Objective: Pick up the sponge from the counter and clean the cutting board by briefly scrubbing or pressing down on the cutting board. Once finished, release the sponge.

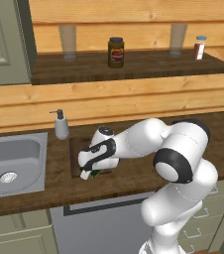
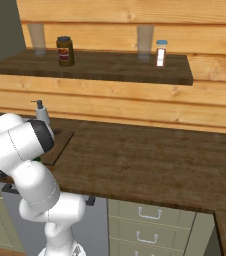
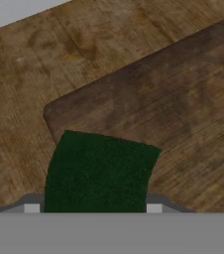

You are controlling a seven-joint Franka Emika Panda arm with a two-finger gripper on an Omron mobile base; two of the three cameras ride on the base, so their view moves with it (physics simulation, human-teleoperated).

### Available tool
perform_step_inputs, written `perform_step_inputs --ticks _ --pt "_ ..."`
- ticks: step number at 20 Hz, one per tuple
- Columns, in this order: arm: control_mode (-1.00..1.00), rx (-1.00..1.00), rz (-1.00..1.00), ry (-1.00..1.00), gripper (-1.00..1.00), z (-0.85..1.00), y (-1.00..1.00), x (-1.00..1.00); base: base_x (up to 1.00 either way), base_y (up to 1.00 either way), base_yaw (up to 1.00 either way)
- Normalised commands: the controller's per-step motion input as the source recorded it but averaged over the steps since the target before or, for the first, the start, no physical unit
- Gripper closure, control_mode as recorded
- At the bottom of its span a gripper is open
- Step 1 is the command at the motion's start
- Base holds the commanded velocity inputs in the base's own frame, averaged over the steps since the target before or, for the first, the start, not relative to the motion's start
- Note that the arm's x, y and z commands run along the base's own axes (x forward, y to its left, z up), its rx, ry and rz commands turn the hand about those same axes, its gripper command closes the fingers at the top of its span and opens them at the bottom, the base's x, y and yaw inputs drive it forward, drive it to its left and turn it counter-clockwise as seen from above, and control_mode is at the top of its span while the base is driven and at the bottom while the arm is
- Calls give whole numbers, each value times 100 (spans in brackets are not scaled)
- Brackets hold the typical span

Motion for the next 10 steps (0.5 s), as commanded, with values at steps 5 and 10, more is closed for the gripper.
perform_step_inputs --ticks 5,10 --pt "-100 -9 10 -23 100 21 65 -18 0 0 0" --pt "-100 -3 7 -15 100 9 23 -7 0 0 0"
